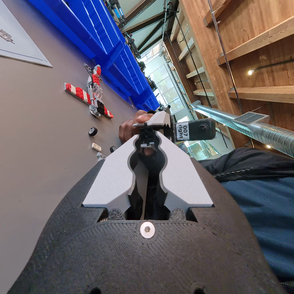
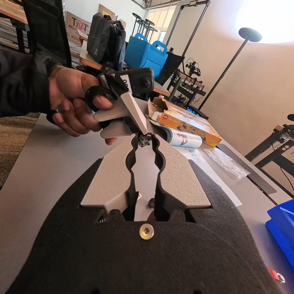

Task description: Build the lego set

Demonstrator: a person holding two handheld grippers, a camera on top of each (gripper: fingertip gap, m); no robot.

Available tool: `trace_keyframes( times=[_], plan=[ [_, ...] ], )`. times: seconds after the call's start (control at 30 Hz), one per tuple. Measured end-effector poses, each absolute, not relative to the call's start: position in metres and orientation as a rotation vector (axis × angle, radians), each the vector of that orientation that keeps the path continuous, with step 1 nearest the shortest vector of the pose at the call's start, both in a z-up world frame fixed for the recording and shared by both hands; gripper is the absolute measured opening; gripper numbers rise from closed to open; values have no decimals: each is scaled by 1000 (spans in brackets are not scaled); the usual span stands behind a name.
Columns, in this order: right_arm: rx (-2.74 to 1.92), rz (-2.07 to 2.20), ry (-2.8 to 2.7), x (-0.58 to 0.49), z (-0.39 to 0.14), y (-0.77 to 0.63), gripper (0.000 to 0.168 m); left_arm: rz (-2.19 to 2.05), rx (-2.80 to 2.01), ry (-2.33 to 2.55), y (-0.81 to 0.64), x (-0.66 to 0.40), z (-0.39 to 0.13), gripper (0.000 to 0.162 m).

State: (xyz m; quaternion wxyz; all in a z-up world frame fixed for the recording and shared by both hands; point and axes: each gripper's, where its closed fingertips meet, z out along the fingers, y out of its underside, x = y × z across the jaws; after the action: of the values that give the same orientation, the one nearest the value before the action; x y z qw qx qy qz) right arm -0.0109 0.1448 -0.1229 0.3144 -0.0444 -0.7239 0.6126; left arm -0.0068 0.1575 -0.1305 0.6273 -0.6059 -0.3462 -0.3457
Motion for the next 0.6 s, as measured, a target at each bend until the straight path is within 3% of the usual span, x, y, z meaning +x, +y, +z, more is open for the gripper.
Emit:
trace_keyframes(
  times=[0.6],
  plan=[
    [-108, 1628, -1980, -11, -129, 150, 17, -838, -1369, -808, 162, -8, -136, 16]
  ],
)
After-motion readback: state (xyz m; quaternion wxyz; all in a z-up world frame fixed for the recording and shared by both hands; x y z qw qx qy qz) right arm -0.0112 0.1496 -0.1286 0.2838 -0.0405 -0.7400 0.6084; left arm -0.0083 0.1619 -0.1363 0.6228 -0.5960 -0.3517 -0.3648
